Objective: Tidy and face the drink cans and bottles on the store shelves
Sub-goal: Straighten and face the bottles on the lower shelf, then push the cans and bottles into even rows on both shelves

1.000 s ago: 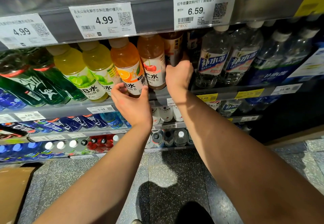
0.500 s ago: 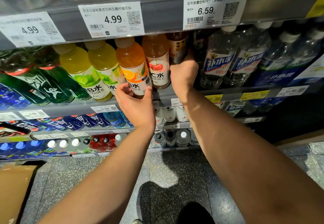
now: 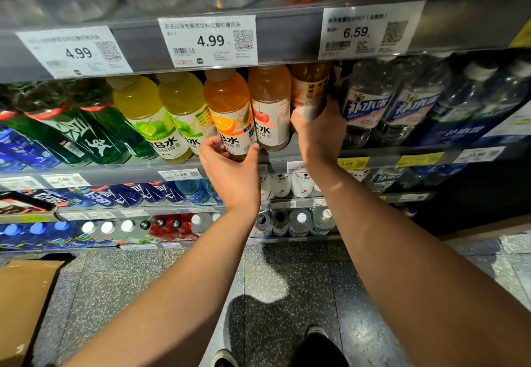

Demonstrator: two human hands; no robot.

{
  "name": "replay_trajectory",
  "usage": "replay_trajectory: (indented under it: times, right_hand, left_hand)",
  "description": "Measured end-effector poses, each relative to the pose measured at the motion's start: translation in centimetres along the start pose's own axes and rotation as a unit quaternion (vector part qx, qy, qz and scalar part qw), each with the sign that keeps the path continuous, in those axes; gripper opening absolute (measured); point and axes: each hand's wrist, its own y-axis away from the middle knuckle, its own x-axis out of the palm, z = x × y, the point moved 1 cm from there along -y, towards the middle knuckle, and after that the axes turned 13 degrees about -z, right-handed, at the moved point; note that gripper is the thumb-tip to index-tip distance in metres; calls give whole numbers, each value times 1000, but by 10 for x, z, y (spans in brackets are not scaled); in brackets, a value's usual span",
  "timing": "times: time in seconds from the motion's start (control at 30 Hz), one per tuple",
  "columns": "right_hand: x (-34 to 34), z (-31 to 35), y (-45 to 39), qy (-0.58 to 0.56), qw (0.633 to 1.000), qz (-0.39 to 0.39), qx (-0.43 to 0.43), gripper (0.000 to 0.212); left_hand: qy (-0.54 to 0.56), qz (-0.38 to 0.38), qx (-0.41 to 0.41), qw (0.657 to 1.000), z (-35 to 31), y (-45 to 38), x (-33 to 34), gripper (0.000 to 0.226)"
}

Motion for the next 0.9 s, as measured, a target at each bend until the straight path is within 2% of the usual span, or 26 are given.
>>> replay_trajectory:
  times: [0.1, 0.37, 0.57, 0.67, 0.9]
  right_hand:
    - [-8, -4, 3, -17, 1000, 8, -2, 52]
    - [-27, -19, 18, -31, 997, -4, -75, 52]
    - [-34, -26, 27, -61, 997, 24, -33, 68]
    - [-32, -26, 29, -67, 997, 38, -16, 69]
    - [-33, -30, 32, -32, 999, 19, -40, 74]
  left_hand:
    - [-6, 1, -2, 1000, -3, -1, 1, 62]
    - [-18, -5, 6, 1000, -6, 3, 2, 68]
    - [-24, 6, -2, 1000, -5, -1, 2, 67]
    - [-30, 5, -4, 1000, -4, -3, 2, 62]
    - [-30, 26, -12, 999, -4, -4, -3, 58]
